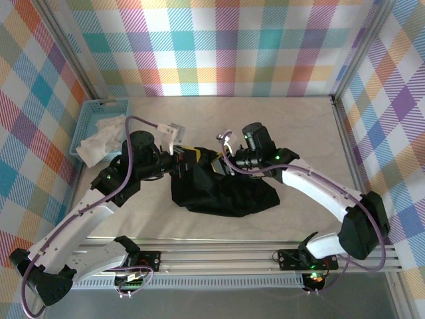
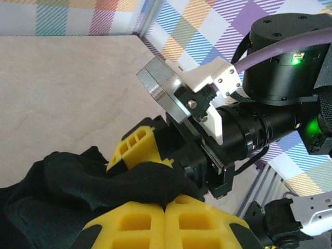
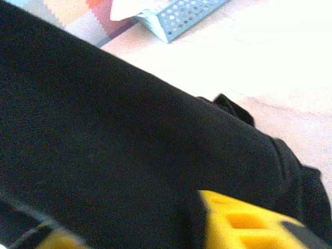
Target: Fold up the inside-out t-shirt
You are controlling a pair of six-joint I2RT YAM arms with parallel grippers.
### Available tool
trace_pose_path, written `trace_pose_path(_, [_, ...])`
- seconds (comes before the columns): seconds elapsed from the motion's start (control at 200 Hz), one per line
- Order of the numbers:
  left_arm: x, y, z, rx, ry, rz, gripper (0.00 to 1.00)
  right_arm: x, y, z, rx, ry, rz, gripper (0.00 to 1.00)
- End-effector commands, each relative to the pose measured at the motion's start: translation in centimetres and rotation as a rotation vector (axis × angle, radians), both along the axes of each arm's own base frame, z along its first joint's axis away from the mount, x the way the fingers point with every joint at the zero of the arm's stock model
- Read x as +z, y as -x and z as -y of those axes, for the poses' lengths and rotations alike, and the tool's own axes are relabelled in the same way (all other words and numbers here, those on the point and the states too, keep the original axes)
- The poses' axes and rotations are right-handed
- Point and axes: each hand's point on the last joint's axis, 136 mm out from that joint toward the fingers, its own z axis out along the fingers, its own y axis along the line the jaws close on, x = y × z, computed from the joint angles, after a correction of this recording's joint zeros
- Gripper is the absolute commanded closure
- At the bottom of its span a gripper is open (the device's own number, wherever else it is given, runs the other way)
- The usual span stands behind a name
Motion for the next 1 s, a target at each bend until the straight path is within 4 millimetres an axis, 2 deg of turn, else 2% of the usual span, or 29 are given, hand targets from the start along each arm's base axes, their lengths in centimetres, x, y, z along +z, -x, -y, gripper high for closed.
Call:
trace_pose_path(0.0, [0.6, -1.6, -2.5, 0.162, -0.051, 0.036, 1.00, 6.1, 1.6, -0.5, 0.134, -0.188, 0.009, 0.88])
trace_pose_path(0.07, [-0.7, -3.5, -4.4, 0.300, -0.122, 0.023, 1.00, 8.9, 3.0, 0.5, 0.223, -0.333, -0.057, 0.99])
trace_pose_path(0.135, [-1.8, -4.9, -5.5, 0.393, -0.181, 0.008, 1.00, 10.8, 4.1, 1.0, 0.295, -0.426, -0.109, 1.00])
trace_pose_path(0.26, [-2.9, -6.5, -6.2, 0.473, -0.241, -0.010, 1.00, 11.9, 4.8, 0.9, 0.354, -0.474, -0.162, 1.00])
trace_pose_path(0.31, [-3.0, -6.7, -6.2, 0.471, -0.250, -0.009, 0.96, 12.0, 4.6, 0.9, 0.350, -0.482, -0.168, 1.00])
trace_pose_path(0.36, [-3.0, -6.6, -6.1, 0.460, -0.258, -0.008, 0.91, 12.1, 4.4, 0.9, 0.346, -0.488, -0.174, 1.00])
trace_pose_path(0.525, [-3.5, -5.1, -6.2, 0.412, -0.256, -0.002, 0.59, 11.7, 3.5, 0.7, 0.336, -0.489, -0.201, 1.00])
trace_pose_path(0.6, [-3.3, -3.5, -5.3, 0.329, -0.189, 0.012, 0.49, 11.2, 2.9, 0.8, 0.319, -0.482, -0.220, 1.00])
trace_pose_path(0.71, [-2.6, -0.9, -3.3, 0.168, -0.065, 0.039, 0.43, 11.1, 2.6, 1.0, 0.311, -0.475, -0.222, 1.00])
trace_pose_path(0.87, [-1.4, 1.1, 0.0, -0.052, 0.047, 0.075, 0.44, 11.1, 2.7, 1.2, 0.311, -0.460, -0.214, 1.00])
trace_pose_path(0.995, [-1.3, 0.8, 2.1, -0.149, 0.084, 0.076, 0.48, 11.1, 2.7, 1.3, 0.306, -0.452, -0.212, 1.00])
